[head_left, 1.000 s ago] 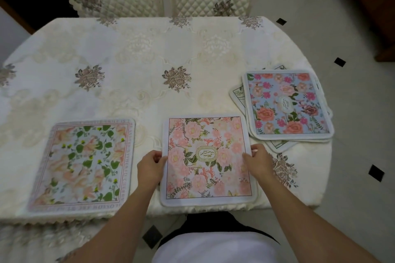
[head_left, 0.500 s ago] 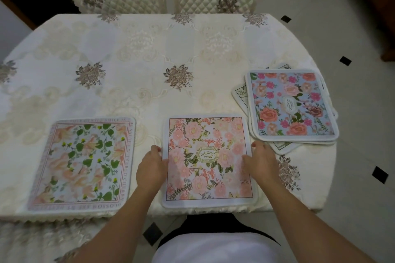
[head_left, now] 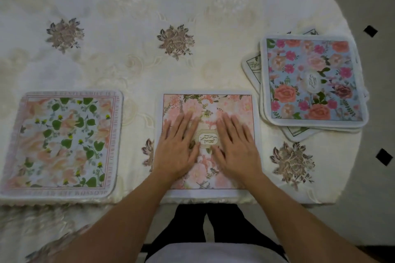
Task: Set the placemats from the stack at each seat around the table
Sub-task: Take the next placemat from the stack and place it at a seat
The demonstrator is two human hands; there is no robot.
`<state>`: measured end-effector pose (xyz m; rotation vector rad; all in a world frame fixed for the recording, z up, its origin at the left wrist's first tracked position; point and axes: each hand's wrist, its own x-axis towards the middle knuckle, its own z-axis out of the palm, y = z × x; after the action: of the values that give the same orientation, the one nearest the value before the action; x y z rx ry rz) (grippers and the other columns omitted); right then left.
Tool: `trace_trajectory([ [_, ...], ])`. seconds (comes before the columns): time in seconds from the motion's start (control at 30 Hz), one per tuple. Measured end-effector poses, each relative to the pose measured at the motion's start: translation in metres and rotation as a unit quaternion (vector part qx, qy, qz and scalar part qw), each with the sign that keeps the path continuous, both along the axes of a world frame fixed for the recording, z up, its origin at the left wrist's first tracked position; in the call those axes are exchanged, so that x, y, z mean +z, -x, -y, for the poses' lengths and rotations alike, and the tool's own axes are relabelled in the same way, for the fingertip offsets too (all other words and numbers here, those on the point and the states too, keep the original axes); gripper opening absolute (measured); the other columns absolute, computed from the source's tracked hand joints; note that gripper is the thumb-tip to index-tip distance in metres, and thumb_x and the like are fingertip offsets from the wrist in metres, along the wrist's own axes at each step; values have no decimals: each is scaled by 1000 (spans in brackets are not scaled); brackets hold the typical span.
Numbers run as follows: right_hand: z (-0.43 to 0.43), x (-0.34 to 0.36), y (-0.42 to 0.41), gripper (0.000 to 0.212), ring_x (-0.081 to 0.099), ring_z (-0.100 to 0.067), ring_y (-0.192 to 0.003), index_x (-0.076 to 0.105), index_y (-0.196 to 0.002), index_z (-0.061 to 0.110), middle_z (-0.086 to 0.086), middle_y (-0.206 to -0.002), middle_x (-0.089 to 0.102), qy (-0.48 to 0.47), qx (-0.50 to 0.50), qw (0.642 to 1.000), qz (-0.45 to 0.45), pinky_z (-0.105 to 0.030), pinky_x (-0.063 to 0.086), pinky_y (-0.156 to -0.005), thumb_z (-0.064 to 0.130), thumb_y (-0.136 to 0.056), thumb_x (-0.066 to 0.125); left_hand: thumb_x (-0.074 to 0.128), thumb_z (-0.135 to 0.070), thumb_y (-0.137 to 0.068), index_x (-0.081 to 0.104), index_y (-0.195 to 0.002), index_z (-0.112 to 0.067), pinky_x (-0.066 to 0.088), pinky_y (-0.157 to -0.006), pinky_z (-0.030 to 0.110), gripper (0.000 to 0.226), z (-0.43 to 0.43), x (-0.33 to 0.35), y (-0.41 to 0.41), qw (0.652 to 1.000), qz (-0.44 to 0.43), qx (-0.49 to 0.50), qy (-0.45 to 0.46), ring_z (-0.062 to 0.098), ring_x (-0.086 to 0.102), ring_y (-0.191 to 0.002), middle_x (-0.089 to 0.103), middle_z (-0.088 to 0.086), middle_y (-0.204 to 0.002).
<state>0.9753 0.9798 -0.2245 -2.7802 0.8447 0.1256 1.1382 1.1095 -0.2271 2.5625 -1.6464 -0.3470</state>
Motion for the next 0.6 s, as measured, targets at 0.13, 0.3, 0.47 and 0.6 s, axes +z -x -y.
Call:
trace_trajectory([
  [0.13,10,3,14,69,-8,-18,-153,1,-159,18,-3,-167,-4,5,-5,1000,-22,-44,9,-124,52,-103,26,26,-51,-101,0,-158,-22,6,-125,43,69,-15,4,-12,1000,-4,29,-7,17,-9,-153,-6,3,-166],
  [0.3,18,4,18,68,-3,-18,-154,6,-159,15,-3,-167,2,-21,-32,999,-21,-39,4,-124,53,-103,20,24,-52,-102,-8,-157,-22,0,-124,38,70,-18,11,-16,1000,-20,13,-21,16,-17,-151,-15,3,-165],
  [0.47,27,25,10,73,4,-22,-153,14,-158,15,-3,-166,13,-88,-31,995,-20,-44,13,-124,55,-97,12,17,-57,-101,-9,-157,-27,4,-125,43,69,-8,28,-16,997,-33,20,-73,19,-17,-151,-17,4,-165],
  [0.6,38,61,-7,70,17,-23,-152,18,-157,19,-3,-162,26,-56,-33,998,-9,-40,12,-122,54,-97,12,21,-58,-97,6,-158,-30,9,-122,47,68,14,64,-19,996,-23,42,-75,24,7,-153,6,6,-166],
])
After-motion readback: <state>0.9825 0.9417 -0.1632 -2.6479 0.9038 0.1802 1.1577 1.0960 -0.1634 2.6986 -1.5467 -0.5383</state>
